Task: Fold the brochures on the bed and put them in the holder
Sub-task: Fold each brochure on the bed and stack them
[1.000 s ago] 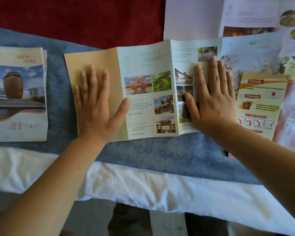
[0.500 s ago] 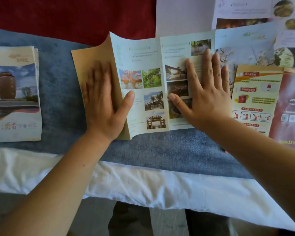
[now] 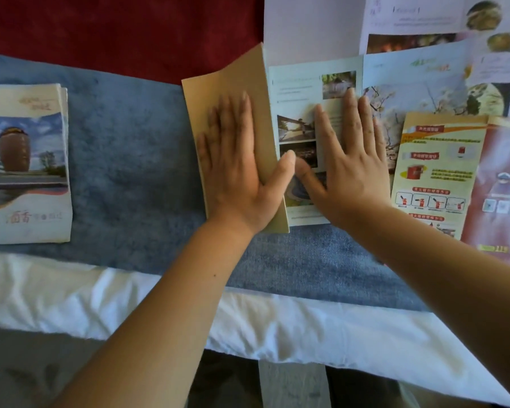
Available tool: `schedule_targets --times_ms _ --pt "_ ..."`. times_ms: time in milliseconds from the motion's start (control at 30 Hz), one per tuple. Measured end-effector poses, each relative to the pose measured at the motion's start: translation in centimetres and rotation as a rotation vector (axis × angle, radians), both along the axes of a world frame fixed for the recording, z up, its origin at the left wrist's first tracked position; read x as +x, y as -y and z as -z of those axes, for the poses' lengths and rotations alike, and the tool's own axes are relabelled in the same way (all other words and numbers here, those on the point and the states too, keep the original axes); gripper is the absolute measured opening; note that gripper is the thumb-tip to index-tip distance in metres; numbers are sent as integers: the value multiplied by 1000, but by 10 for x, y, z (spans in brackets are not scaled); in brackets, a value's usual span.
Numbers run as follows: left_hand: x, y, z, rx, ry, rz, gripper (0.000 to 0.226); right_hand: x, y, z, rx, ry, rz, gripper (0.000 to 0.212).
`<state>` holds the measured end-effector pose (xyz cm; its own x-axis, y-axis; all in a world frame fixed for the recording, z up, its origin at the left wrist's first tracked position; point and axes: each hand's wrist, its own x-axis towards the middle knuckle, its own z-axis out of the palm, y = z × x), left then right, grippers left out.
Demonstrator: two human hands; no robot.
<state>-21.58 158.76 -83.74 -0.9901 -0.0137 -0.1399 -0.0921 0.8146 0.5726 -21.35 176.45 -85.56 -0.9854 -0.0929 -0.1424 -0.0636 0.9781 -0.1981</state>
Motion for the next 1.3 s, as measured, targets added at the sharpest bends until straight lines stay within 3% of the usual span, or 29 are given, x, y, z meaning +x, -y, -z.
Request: schedule_targets --times_ms 100,200,667,1300 --pt "-1 -9 2 -43 2 23 93 -5 -11 -7 -133 -21 25 58" --pt "-2 -10 4 -89 5 31 93 -7 -31 -13 -217 -17 14 59" --pt "-2 -15 6 -194 -1 28 94 9 -106 -5 130 -14 -5 76" --pt "-7 -50 -11 -215 -15 50 95 1 -76 -12 145 -64 -67 70"
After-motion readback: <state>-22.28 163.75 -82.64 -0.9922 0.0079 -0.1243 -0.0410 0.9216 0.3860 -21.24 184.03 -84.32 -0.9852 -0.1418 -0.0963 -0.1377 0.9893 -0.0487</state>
